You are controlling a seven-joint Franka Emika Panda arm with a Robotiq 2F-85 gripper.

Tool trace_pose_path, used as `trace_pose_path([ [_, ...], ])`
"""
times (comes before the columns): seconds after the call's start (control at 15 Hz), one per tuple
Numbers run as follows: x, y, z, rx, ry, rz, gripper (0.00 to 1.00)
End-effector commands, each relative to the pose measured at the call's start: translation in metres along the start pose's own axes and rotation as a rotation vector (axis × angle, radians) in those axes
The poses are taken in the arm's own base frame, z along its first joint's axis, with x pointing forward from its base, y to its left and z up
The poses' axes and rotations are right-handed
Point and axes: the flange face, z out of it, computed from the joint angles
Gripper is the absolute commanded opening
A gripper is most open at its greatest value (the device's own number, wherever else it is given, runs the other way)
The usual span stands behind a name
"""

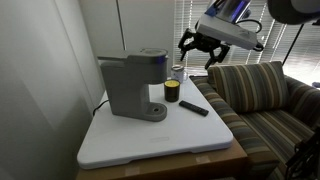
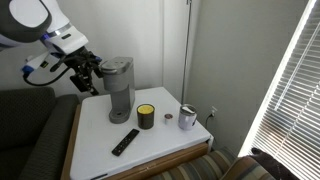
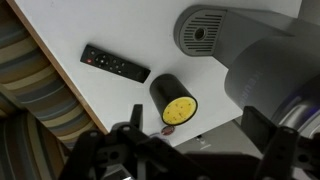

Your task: Open the water reservoir lid on the Keurig machine

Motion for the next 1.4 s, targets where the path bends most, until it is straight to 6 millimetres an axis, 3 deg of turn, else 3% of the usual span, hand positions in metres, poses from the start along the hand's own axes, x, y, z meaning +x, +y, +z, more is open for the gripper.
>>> trace_pose_path([
  [0.0, -0.007, 0.004, 0.015, 0.028, -0.033, 0.016, 0.74],
  [0.6, -0.001, -0.005, 0.023, 0.122, -0.021, 0.032, 0.10],
  [0.73, 0.005, -0.007, 0.020, 0.156, -0.008, 0.043, 0.00],
  [1.33, 0.014, -0.008, 0.036, 0.266, -0.002, 0.110, 0.00],
])
